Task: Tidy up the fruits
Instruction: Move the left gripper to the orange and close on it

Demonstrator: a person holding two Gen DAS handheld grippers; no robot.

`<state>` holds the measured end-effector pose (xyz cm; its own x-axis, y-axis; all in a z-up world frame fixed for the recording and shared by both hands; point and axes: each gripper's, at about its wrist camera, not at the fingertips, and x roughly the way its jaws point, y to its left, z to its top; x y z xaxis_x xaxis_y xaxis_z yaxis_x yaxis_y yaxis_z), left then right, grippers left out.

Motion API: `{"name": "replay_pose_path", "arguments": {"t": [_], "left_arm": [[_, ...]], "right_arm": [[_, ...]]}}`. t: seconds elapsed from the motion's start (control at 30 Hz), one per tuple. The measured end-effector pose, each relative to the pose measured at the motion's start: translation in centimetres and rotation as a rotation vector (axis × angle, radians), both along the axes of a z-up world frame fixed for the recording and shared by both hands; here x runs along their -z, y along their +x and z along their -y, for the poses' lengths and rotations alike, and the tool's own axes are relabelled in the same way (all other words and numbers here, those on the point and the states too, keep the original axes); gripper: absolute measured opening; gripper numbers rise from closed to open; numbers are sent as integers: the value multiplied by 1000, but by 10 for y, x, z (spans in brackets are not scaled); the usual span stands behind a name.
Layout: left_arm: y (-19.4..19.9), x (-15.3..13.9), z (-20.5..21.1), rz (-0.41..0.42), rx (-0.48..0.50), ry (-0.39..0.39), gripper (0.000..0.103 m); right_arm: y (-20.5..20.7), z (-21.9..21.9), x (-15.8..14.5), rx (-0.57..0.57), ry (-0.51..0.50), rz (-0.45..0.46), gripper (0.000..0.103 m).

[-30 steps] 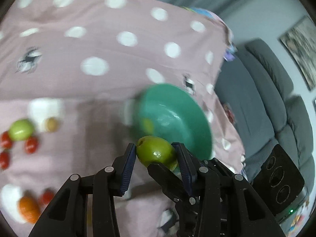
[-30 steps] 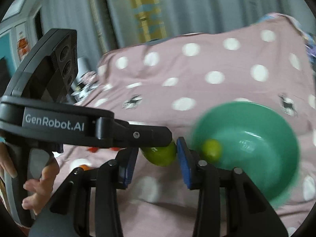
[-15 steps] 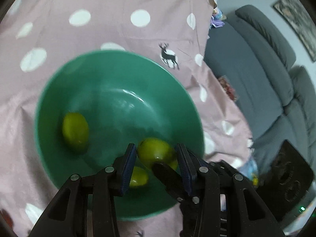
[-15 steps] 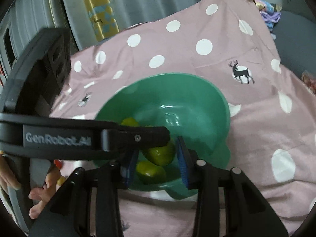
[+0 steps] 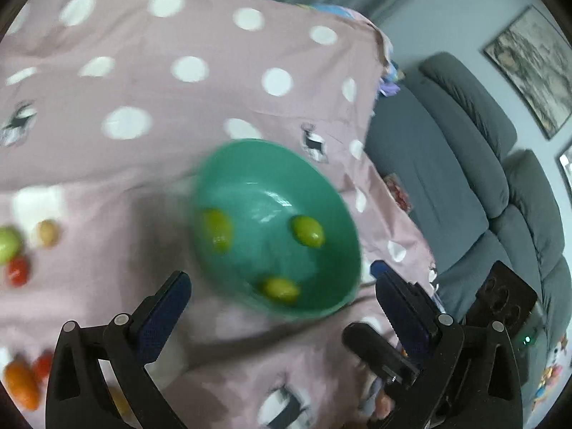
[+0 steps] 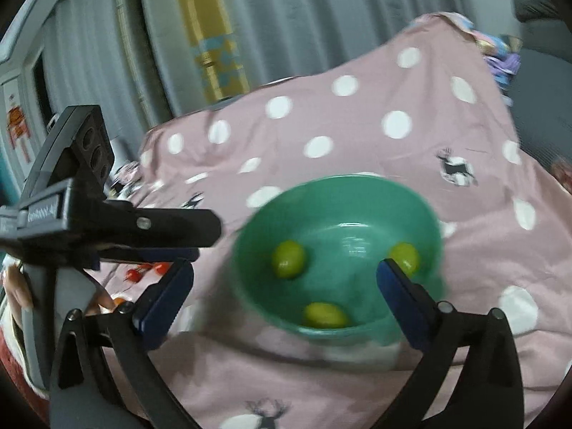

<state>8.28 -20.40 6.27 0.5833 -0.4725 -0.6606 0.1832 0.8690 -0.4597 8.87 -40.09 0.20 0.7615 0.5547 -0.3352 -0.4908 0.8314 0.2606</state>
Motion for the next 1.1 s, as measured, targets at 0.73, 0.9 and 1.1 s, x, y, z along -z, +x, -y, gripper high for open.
{"name": "replay_pose_path", "arguments": {"t": [0.73,0.9,1.1], "left_arm": [[-115,51,-209,1,-426,52,102],[-102,65,-202,-109,-298,-123,102],[-96,70,-195,-103,-373,-29,102]], "right_arm": [[-39,-253,24,-527,-380,24,89],[-65,-259,40,-618,-470,35,80],[-58,-257,43,-668,-385,-17,76]]}}
